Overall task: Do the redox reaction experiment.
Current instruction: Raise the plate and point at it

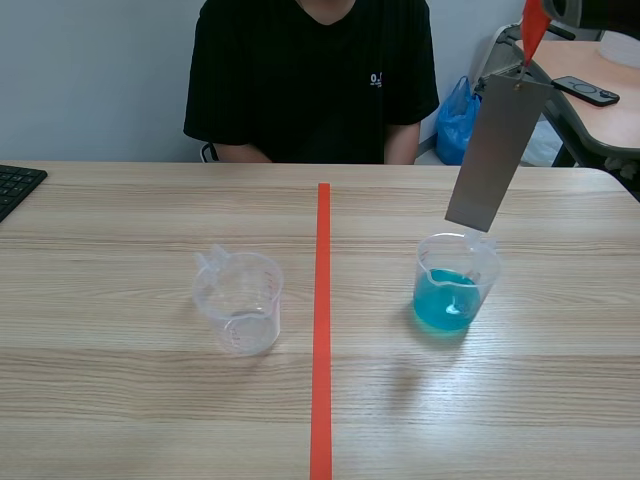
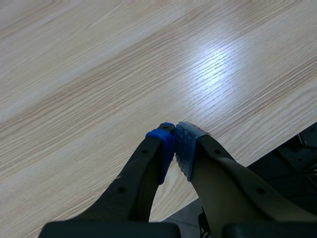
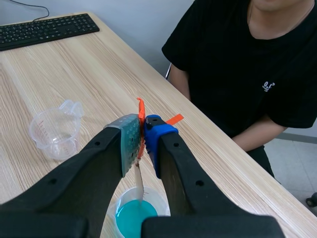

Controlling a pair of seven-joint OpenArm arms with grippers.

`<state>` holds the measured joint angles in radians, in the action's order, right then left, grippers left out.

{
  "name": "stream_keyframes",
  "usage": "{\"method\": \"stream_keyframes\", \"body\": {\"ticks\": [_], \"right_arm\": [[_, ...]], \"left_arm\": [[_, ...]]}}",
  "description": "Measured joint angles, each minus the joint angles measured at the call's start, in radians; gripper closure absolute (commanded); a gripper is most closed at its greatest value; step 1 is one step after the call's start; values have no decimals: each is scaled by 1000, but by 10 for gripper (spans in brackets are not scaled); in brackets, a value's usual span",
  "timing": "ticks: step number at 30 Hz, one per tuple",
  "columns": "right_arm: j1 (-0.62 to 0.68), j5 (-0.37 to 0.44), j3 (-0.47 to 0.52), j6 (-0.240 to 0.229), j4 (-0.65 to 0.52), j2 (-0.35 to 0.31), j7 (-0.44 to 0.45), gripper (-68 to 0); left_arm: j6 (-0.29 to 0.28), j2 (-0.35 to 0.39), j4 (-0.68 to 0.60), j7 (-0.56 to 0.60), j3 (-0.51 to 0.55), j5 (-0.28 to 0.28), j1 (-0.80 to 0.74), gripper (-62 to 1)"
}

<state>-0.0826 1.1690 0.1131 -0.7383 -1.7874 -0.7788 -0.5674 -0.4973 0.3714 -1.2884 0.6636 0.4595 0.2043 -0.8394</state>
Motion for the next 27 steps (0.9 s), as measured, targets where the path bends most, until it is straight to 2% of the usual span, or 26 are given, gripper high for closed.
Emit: {"method": "stream_keyframes", "body": {"ticks": [15, 20, 24, 27], "right_arm": [[0, 3, 0, 0, 0, 0, -3, -15], [0, 3, 0, 0, 0, 0, -3, -15], [0, 2, 0, 0, 0, 0, -3, -15], [0, 2, 0, 0, 0, 0, -3, -15]], "left_arm": [[-3, 20, 0, 2, 0, -19, 3, -31], [-77, 55, 4, 0, -2, -21, 74, -31], [-155, 115, 5, 0, -5, -22, 198, -31], [-195, 168, 18, -41, -50, -34, 309, -31]]}}
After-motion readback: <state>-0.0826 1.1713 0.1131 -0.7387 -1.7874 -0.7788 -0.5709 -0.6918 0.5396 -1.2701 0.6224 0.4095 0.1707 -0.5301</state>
